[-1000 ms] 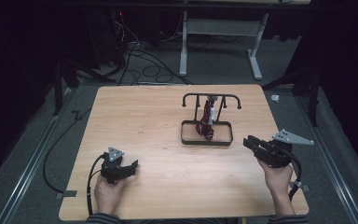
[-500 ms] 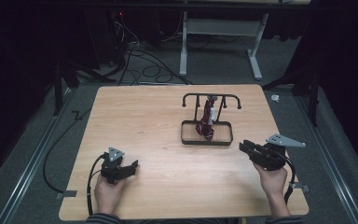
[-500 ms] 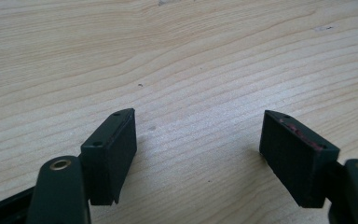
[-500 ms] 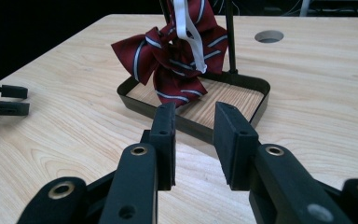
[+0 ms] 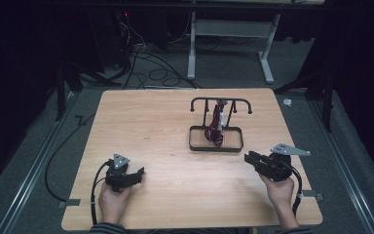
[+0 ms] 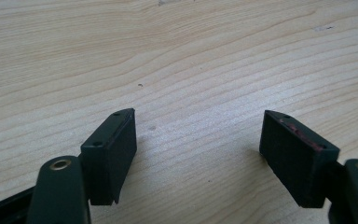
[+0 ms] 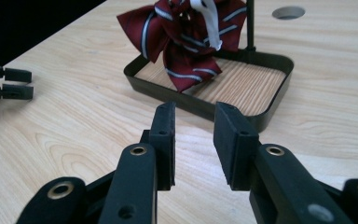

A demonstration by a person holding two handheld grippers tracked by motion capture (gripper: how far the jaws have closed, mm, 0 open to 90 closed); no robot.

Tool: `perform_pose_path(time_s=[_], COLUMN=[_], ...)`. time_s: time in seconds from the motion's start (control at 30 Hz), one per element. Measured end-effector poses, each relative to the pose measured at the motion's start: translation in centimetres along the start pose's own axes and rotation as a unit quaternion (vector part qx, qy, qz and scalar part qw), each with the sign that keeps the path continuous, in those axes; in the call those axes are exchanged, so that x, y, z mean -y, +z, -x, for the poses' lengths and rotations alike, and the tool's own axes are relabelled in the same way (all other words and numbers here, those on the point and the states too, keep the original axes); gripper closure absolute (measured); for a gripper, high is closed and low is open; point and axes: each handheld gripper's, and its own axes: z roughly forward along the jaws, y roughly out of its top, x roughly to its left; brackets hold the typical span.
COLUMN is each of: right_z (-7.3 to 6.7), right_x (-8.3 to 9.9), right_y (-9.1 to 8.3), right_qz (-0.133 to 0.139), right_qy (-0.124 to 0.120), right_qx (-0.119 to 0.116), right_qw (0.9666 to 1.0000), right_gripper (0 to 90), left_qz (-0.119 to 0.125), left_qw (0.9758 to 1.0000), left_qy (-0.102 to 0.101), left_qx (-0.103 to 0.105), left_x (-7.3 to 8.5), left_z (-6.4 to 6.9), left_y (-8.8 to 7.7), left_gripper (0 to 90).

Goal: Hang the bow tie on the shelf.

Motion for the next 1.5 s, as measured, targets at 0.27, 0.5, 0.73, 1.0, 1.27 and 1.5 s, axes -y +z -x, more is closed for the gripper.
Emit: perform_pose_path(time_s=[0.27, 0.5, 0.73, 1.0, 1.27, 1.5], right_z=[-0.3, -0.5, -0.9, -0.9, -0.9, -1.0], right_x=[0.8, 1.3, 1.7, 2.0, 2.3, 2.5], right_y=[0.7, 1.2, 1.9, 2.7, 3.7, 4.1], right_qz=[-0.009, -0.017, -0.024, -0.036, -0.052, -0.055], right_qy=[0.007, 0.009, 0.006, 0.002, 0.003, -0.004], right_qx=[-0.009, -0.014, -0.017, -0.012, -0.009, 0.001], right_qw=[0.9999, 0.9997, 0.9996, 0.9993, 0.9986, 0.9985], right_gripper=[70.7, 70.6, 70.4, 70.4, 70.3, 70.3], left_qz=[0.0, -0.001, 0.0, -0.001, -0.001, -0.001], left_qw=[1.0, 1.0, 1.0, 1.0, 1.0, 1.0], left_qy=[0.0, 0.0, 0.0, 0.001, 0.0, 0.0], left_qx=[0.0, 0.0, -0.001, -0.001, -0.001, -0.001], left_x=[0.0, 0.0, 0.0, 0.0, 0.0, 0.0], left_z=[0.0, 0.0, 0.0, 0.0, 0.0, 0.0], left_y=[0.0, 0.0, 0.0, 0.0, 0.0, 0.0], left_gripper=[27.9, 27.9, 27.9, 27.8, 27.9, 27.9])
